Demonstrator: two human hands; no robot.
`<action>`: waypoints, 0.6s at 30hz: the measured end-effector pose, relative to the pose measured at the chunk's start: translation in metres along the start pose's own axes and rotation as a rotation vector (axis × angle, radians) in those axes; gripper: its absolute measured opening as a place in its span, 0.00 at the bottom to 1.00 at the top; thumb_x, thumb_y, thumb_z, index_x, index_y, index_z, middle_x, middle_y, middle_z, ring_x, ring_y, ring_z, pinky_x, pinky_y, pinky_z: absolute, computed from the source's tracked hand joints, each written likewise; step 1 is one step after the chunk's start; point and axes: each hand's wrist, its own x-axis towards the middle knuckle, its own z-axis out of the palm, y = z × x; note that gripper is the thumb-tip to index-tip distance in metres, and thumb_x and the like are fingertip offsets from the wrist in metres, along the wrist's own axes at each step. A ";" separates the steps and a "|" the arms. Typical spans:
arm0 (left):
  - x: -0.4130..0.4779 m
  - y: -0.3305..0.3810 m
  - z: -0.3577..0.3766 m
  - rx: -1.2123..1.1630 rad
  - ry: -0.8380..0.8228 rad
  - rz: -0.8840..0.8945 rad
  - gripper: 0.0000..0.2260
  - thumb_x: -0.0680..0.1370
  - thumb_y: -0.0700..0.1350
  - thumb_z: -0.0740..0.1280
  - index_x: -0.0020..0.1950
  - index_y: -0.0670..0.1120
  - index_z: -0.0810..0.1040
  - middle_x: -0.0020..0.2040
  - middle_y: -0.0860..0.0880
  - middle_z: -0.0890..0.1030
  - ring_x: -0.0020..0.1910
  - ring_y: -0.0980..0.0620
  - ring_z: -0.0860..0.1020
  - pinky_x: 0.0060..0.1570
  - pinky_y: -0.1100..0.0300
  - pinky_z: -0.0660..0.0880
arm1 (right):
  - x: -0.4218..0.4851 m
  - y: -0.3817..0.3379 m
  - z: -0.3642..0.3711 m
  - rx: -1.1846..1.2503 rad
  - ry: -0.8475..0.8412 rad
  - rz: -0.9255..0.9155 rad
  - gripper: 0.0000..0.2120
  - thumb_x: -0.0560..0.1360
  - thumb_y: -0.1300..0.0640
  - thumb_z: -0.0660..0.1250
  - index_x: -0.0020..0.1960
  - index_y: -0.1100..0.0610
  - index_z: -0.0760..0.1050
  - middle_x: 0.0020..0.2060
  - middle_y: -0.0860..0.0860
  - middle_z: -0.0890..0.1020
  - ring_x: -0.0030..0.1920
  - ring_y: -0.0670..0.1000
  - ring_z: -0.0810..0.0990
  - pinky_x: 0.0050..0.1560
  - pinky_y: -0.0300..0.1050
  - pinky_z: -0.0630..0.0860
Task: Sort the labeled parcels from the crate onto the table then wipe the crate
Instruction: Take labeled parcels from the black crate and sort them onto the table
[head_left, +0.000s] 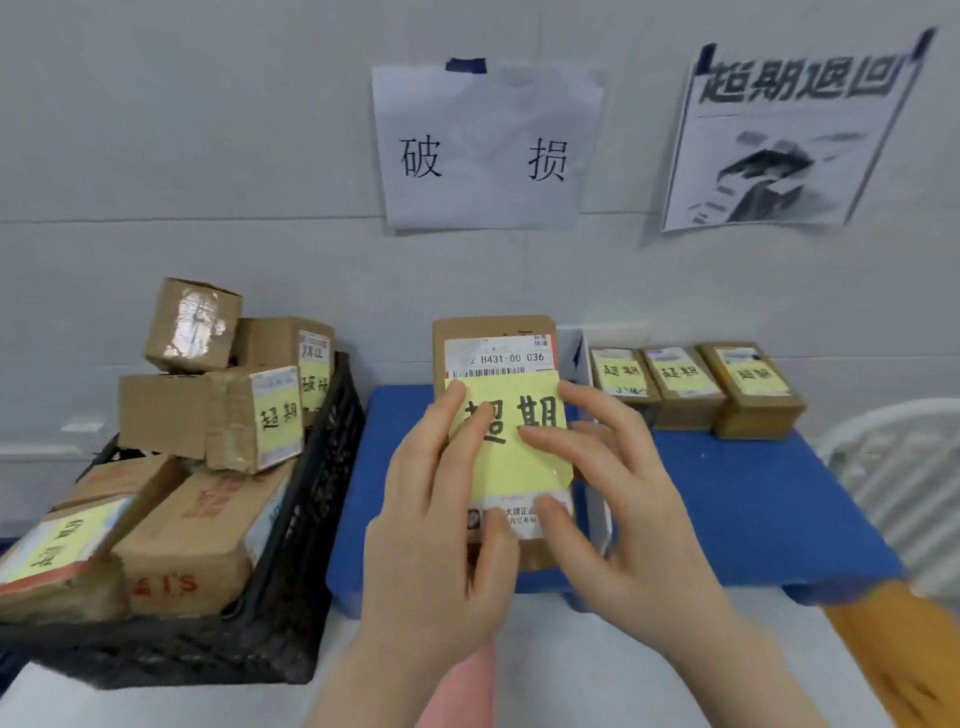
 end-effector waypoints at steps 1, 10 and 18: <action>-0.001 0.012 0.013 -0.012 -0.010 0.003 0.25 0.75 0.46 0.58 0.72 0.44 0.68 0.76 0.51 0.62 0.72 0.51 0.66 0.48 0.71 0.74 | -0.009 0.005 -0.015 -0.007 0.016 0.008 0.19 0.74 0.61 0.67 0.65 0.52 0.74 0.71 0.47 0.63 0.66 0.52 0.72 0.55 0.33 0.75; 0.007 0.066 0.077 -0.049 -0.059 0.053 0.25 0.74 0.46 0.59 0.72 0.45 0.69 0.76 0.52 0.62 0.66 0.47 0.73 0.38 0.71 0.73 | -0.044 0.032 -0.087 -0.035 0.117 0.063 0.17 0.76 0.57 0.65 0.64 0.52 0.74 0.71 0.50 0.64 0.67 0.57 0.71 0.54 0.36 0.77; 0.031 0.070 0.108 -0.148 -0.072 0.101 0.26 0.73 0.45 0.59 0.72 0.47 0.67 0.76 0.53 0.62 0.64 0.45 0.75 0.37 0.74 0.69 | -0.034 0.051 -0.113 -0.121 0.187 0.044 0.16 0.76 0.55 0.65 0.63 0.51 0.74 0.70 0.50 0.65 0.66 0.56 0.72 0.54 0.37 0.77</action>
